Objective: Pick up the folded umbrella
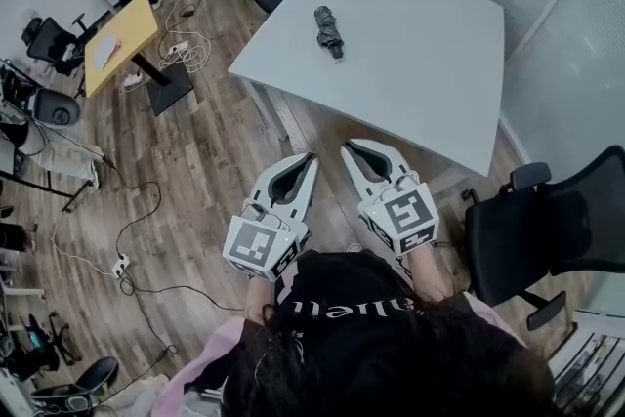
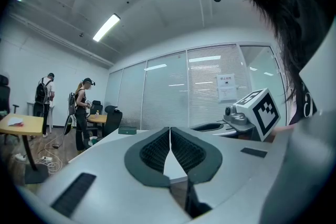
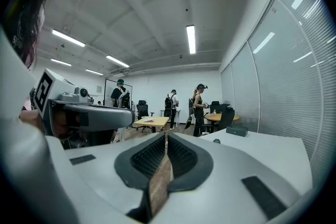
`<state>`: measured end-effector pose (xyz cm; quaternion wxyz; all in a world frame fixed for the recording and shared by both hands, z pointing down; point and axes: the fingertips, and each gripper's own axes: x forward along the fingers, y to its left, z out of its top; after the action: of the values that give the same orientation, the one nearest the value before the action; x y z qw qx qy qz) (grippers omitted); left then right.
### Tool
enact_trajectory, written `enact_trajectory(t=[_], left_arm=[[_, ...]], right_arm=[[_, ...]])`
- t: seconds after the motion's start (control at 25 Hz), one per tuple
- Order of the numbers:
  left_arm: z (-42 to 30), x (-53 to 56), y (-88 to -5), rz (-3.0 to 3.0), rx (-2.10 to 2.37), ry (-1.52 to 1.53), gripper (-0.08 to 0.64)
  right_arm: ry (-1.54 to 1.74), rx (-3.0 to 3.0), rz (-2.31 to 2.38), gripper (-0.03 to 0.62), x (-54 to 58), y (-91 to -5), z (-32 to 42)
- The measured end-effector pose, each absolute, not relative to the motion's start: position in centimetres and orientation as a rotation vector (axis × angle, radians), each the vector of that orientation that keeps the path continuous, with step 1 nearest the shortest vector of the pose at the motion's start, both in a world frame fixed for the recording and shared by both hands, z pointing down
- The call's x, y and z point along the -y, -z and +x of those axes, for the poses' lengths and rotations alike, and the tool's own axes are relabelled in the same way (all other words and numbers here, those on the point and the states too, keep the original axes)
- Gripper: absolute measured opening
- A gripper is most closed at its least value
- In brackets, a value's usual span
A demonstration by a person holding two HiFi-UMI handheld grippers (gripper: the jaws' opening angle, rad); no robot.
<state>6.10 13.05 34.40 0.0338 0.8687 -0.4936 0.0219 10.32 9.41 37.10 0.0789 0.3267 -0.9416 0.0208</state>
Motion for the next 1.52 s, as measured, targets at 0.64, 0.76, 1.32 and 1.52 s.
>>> enact_trajectory(t=[0.64,0.76,1.32,1.52], left_arm=[[8.0,-11.8,-35.9,2.589,1.593,-0.143,0.025],[7.3,-11.3,-36.0,2.58,1.605,-0.155,0.025],[-0.3,-2.6,-37.5,2.617,1.497,-0.15,0.025],[-5.0,1.4,-37.0,2.639,1.43,-0.148,0.026]], right_arm=[[-0.139,2.85,0.881,0.028,-7.6,-39.0,12.1],[-0.161,2.86,0.878,0.028,-6.9,-39.0,11.5],[-0.203,2.782,0.965,0.028,1.5,-40.9,4.8],[-0.247,2.756,1.003,0.028,5.1,-40.8,-0.2]])
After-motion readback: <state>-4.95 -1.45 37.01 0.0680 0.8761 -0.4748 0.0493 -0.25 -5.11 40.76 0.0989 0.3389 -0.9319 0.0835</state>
